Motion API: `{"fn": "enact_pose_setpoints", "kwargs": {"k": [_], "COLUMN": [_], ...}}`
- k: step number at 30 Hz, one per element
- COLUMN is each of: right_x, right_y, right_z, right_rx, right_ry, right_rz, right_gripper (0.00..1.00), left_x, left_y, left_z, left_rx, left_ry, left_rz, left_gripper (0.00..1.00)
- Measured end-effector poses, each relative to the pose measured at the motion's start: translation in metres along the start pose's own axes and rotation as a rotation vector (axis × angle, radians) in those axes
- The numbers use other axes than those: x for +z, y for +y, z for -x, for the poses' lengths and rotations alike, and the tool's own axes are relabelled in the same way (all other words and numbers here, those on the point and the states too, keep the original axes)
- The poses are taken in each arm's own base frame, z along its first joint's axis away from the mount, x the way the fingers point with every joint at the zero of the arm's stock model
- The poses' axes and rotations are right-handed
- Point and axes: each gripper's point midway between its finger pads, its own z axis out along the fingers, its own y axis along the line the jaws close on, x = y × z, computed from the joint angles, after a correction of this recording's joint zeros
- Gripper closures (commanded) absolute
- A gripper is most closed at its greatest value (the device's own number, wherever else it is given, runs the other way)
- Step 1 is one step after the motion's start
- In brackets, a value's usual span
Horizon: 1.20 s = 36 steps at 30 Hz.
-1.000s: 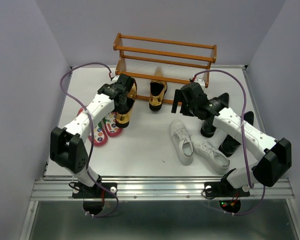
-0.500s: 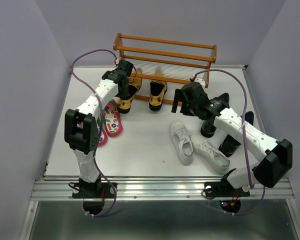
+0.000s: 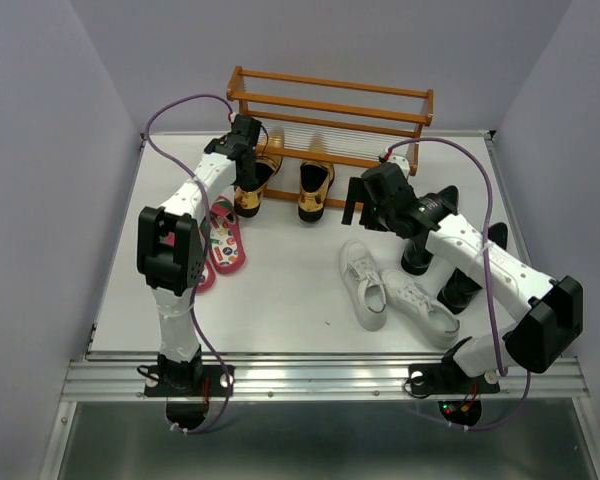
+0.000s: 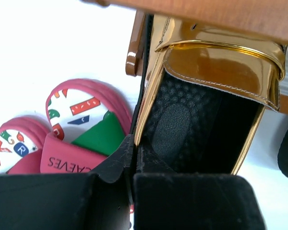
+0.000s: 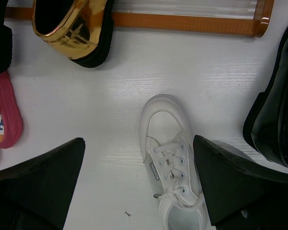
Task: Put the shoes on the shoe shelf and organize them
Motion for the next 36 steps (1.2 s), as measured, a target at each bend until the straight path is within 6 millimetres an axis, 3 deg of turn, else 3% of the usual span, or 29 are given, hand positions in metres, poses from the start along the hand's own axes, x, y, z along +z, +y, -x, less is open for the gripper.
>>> {"fn": "enact_pose_setpoints", "kwargs": {"k": [8,26,36], "right_x": [0.005,0.014,0.014], "right_y": [0.0,0.002,0.003], "right_z": [-0.004,-0.009,-0.009], "right_rx": [-0.005,-0.009,-0.006], "right_ry": [0.014,0.043,0.048], "right_rz": [-0.009,-0.023,-0.023], "right_gripper": [0.0,0.0,0.0], "left_x": [0.017,0.049,0.052], "left_y": [-0.012,0.001,0.001], "left_z": [0.023,0.023,0.027], "left_rx": [-0.008,-0.015,-0.033], "left_ry": [-0.043,-0.031,-0.038], "left_rz": [-0.025,-0.026,-0.019], "left_gripper": [1.0,1.0,1.0]}}
